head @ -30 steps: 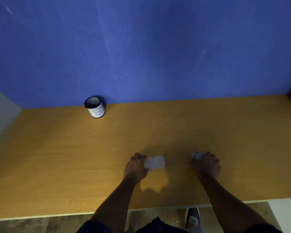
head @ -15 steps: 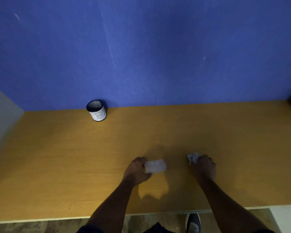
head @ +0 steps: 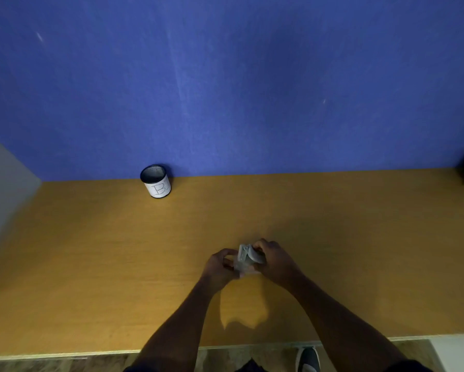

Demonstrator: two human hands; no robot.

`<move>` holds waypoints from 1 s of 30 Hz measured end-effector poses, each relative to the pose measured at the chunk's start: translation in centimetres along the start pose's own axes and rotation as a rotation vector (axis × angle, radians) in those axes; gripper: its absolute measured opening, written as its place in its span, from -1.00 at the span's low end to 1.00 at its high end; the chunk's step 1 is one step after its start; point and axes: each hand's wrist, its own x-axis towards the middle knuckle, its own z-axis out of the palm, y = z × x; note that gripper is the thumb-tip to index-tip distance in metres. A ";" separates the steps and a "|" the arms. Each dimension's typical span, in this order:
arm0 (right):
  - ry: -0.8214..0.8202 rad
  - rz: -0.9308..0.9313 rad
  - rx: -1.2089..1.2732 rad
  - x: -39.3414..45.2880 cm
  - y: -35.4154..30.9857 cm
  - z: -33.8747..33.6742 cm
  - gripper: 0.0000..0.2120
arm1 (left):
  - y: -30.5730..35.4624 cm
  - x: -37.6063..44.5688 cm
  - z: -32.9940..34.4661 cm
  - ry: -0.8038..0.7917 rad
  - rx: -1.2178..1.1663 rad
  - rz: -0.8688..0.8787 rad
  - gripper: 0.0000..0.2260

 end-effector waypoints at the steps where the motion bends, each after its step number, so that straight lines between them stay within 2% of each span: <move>1: -0.001 -0.004 -0.007 0.0 0.0 0.0 -0.55 | 0.2 0.0 0.0 -0.006 -0.054 -0.019 -0.41; 6: 0.004 -0.027 -0.042 0.0 0.0 -0.4 -0.52 | 1.5 -0.4 -0.3 -0.055 -0.306 -0.076 -0.43; 12: 0.008 -0.083 -0.073 0.3 0.0 -0.9 -0.53 | 3.1 -1.1 -0.7 -0.132 -0.449 -0.103 -0.45; 23: -0.030 -0.113 -0.149 0.0 0.8 -2.3 -0.59 | 3.4 -2.2 -1.7 -0.154 -0.542 -0.059 -0.48; 30: -0.048 -0.116 -0.085 0.3 0.7 -2.2 -0.57 | 2.8 -1.7 -1.8 -0.174 -0.563 -0.045 -0.49</move>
